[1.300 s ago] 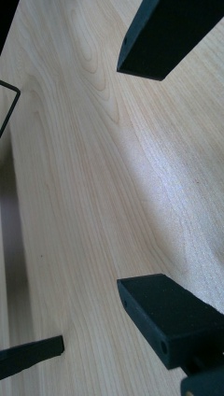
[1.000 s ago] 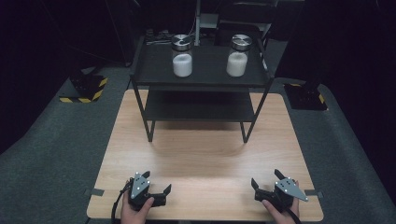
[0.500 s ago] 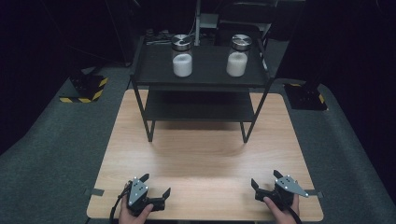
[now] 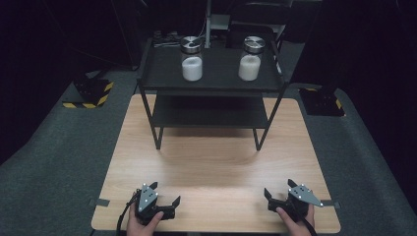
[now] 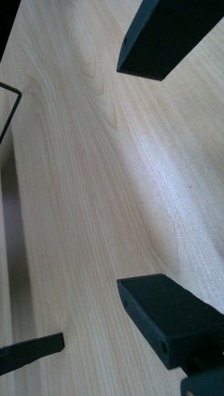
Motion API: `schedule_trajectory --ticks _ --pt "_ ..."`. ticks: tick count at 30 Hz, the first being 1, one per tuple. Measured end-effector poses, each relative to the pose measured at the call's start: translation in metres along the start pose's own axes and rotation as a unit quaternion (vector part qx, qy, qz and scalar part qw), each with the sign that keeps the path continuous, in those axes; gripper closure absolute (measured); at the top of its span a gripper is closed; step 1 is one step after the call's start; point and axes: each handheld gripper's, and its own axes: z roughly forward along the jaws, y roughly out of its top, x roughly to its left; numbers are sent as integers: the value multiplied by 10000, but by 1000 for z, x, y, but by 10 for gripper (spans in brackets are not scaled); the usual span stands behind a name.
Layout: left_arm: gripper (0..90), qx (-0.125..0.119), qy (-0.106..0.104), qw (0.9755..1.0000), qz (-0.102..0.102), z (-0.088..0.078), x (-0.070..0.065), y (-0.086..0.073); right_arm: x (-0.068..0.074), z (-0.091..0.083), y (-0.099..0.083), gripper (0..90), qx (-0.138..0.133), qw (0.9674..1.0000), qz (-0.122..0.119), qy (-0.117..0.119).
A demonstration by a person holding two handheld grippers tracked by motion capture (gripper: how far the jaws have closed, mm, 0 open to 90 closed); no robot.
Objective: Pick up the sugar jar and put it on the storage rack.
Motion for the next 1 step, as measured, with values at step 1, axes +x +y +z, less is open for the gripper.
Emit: schedule_trajectory --ticks 1 --pt "7 14 -2 10000 12 1 0 1 0 0 0 4 5 10000 1 -6"
